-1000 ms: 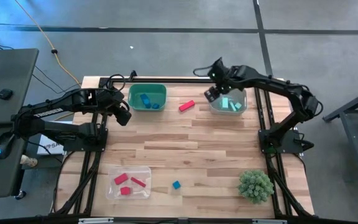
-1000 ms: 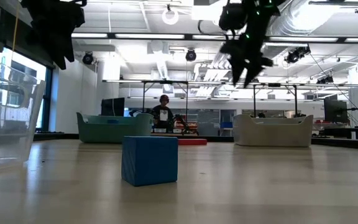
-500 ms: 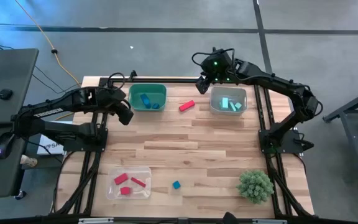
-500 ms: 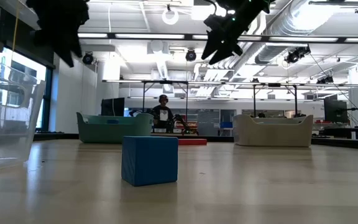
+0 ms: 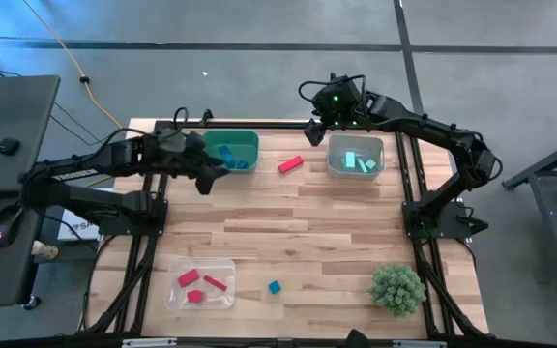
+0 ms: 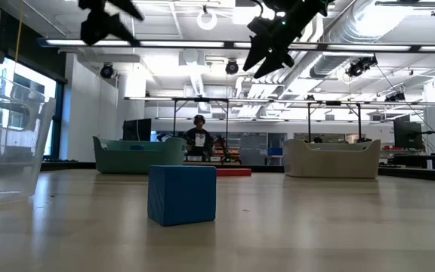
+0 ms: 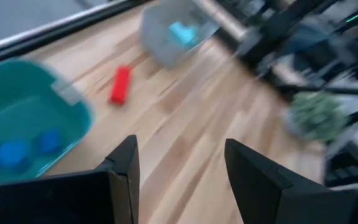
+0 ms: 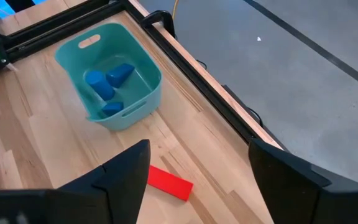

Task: Sort & place blocks by color
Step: Put the blue block into the green bin

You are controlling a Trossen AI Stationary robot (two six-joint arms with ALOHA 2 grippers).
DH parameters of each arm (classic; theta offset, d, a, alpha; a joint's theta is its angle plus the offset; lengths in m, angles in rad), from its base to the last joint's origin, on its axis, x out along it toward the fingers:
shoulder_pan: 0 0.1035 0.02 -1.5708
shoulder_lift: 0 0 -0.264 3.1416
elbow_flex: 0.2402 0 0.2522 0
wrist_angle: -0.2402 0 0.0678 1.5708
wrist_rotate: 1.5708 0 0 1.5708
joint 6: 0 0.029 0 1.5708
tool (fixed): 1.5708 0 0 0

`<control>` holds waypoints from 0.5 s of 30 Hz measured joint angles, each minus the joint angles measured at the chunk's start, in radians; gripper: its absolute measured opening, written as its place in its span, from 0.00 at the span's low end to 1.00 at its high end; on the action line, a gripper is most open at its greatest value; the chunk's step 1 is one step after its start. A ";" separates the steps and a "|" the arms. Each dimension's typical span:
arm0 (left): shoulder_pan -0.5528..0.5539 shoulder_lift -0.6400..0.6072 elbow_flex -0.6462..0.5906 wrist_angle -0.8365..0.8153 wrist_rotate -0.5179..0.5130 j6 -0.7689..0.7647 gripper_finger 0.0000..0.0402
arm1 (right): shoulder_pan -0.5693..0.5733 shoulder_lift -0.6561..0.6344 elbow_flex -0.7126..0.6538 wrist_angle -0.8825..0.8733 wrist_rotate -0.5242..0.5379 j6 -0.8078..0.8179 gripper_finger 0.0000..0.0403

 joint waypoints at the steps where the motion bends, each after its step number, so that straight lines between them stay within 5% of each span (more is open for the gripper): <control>1: -0.014 0.000 0.000 0.032 -0.001 -0.007 0.39 | 0.000 0.000 0.000 0.000 0.000 0.000 0.65; 15: -0.243 0.061 0.000 0.281 -0.087 -0.075 0.39 | 0.000 0.000 0.000 0.000 0.000 0.016 0.65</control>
